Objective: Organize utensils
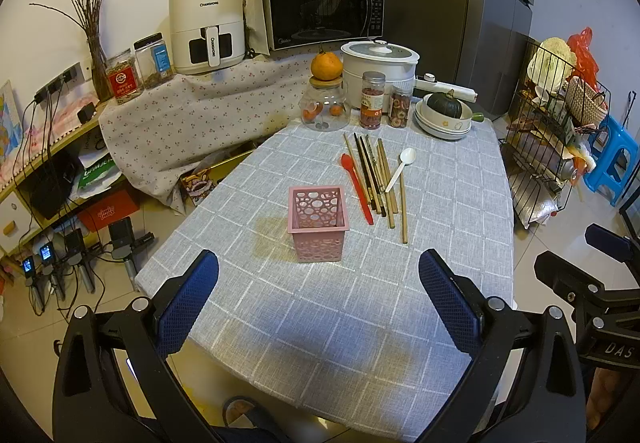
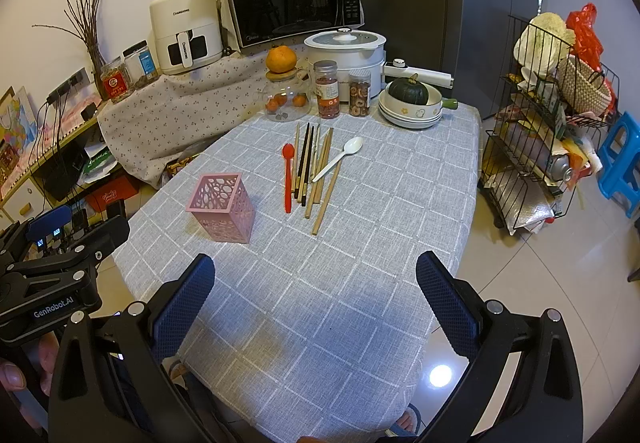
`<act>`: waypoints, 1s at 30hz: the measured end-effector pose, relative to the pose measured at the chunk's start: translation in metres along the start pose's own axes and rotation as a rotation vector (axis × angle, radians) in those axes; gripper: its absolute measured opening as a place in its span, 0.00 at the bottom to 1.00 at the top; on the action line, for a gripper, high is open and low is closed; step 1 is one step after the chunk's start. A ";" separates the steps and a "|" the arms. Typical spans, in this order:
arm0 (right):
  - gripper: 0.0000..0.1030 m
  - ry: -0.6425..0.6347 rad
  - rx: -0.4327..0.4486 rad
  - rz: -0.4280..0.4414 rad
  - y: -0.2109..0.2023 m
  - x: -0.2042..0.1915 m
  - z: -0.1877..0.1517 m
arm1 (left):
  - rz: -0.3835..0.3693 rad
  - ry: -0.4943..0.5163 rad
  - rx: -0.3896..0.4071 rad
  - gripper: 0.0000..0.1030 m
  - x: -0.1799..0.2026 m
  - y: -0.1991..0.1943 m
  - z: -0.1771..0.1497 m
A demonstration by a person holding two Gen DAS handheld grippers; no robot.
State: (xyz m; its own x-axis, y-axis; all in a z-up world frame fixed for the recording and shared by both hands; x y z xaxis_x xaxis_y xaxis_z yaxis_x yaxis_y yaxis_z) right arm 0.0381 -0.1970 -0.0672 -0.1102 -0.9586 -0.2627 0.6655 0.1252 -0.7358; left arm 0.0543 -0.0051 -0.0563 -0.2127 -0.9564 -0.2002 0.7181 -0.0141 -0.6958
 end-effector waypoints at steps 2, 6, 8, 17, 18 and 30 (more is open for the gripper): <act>0.95 -0.001 0.000 0.000 0.000 0.000 0.000 | 0.000 0.000 0.000 0.93 0.000 0.000 0.000; 0.95 -0.001 0.000 0.000 0.000 0.000 0.000 | 0.001 0.000 0.000 0.93 0.000 0.000 0.000; 0.95 -0.001 0.000 0.000 0.000 0.000 0.000 | -0.001 -0.001 -0.001 0.93 0.000 0.000 0.000; 0.95 0.007 -0.020 -0.005 0.008 0.002 -0.001 | -0.011 -0.007 -0.044 0.93 -0.005 0.013 -0.011; 0.95 0.023 -0.036 0.000 0.012 0.004 0.001 | -0.013 -0.010 -0.052 0.93 -0.006 0.015 -0.010; 0.95 0.162 -0.220 0.011 0.063 0.032 0.053 | -0.071 -0.013 -0.137 0.93 -0.006 0.049 0.044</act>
State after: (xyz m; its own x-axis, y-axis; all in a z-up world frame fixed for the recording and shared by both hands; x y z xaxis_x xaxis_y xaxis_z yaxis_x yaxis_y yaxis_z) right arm 0.1157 -0.2335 -0.0892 -0.2318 -0.9058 -0.3548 0.4926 0.2052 -0.8457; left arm 0.1199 -0.0126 -0.0586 -0.2505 -0.9582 -0.1382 0.6042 -0.0432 -0.7957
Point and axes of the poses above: each gripper's, at about its wrist camera, not at the fingertips, and y roughly the way its jaws point, x to its right, z to its top, the point moved 8 cm from there along y, roughly the way its jaws point, and after that the axes turned 14 degrees about y, right-handed, at the moved point
